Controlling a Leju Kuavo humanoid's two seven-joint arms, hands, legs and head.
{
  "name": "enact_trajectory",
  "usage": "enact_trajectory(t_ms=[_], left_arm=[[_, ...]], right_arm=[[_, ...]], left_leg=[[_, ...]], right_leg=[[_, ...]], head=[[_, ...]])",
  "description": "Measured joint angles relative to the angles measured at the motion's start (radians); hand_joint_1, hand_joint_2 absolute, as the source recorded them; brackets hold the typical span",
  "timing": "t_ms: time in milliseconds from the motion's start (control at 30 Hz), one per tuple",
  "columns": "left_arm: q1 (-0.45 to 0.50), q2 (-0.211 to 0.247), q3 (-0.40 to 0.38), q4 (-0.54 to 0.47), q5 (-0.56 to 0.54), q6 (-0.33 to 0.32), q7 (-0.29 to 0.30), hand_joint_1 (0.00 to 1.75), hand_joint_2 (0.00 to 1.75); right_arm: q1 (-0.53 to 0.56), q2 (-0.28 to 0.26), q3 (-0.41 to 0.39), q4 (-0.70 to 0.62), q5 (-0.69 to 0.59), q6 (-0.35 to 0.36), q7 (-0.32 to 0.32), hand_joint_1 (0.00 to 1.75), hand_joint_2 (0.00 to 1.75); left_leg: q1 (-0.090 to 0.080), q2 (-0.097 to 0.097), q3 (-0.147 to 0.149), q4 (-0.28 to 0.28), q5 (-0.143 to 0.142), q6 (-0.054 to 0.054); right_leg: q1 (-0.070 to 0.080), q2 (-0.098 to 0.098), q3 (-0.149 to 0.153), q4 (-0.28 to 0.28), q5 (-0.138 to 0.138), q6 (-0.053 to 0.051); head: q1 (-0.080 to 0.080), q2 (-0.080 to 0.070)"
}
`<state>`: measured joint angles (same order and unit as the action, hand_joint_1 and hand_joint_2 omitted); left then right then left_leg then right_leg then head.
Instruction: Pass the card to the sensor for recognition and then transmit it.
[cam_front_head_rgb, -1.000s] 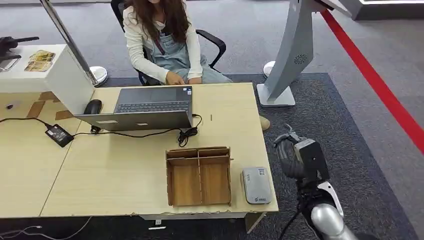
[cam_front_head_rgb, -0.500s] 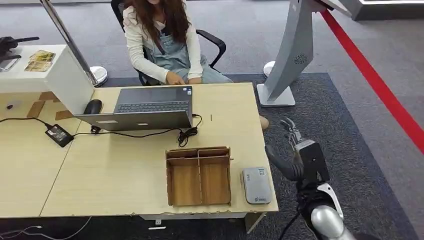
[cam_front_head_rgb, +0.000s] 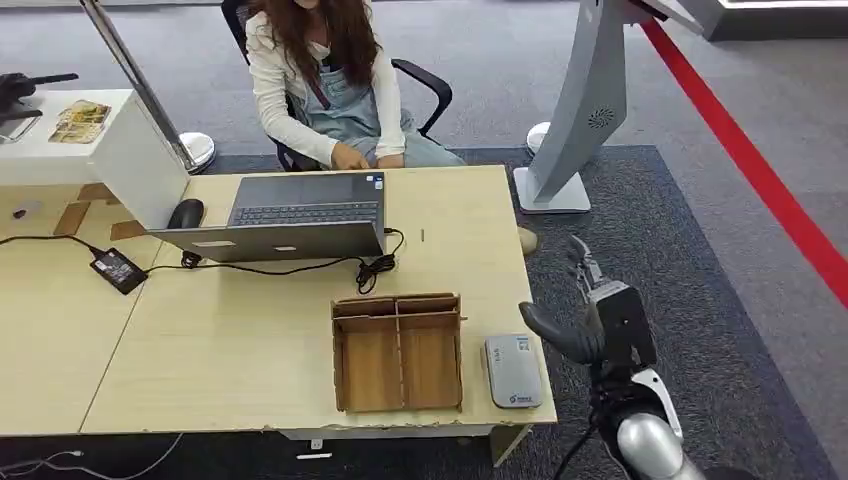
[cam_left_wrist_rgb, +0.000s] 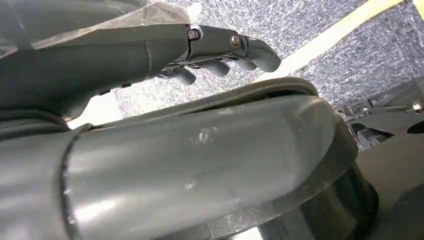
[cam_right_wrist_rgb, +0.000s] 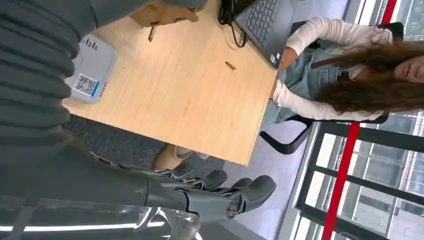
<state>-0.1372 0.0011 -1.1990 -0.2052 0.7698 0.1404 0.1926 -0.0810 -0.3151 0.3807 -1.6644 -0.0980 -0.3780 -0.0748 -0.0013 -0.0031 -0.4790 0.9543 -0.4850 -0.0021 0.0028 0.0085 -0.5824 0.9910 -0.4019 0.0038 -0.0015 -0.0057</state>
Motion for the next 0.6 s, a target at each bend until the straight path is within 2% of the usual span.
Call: enact_trajectory(t_ms=[33,600], left_arm=[[0.0,0.0,0.0,0.0,-0.002,0.005,0.0,0.0,0.0],[-0.002,0.001,-0.01,0.0,-0.019,0.016,0.003,0.0,0.0]], right_arm=[[0.001,0.0,0.0,0.0,0.0,-0.001,0.0,1.75,1.75],[0.011,0.0,0.0,-0.016,0.003,0.0,0.0,1.75,1.75]], left_leg=[[0.0,0.0,0.0,0.0,0.0,0.0],[0.0,0.0,0.0,0.0,0.0,0.0]], right_leg=[[0.0,0.0,0.0,0.0,0.0,0.0],[0.0,0.0,0.0,0.0,0.0,0.0]], head=[[0.0,0.0],[0.0,0.0]])
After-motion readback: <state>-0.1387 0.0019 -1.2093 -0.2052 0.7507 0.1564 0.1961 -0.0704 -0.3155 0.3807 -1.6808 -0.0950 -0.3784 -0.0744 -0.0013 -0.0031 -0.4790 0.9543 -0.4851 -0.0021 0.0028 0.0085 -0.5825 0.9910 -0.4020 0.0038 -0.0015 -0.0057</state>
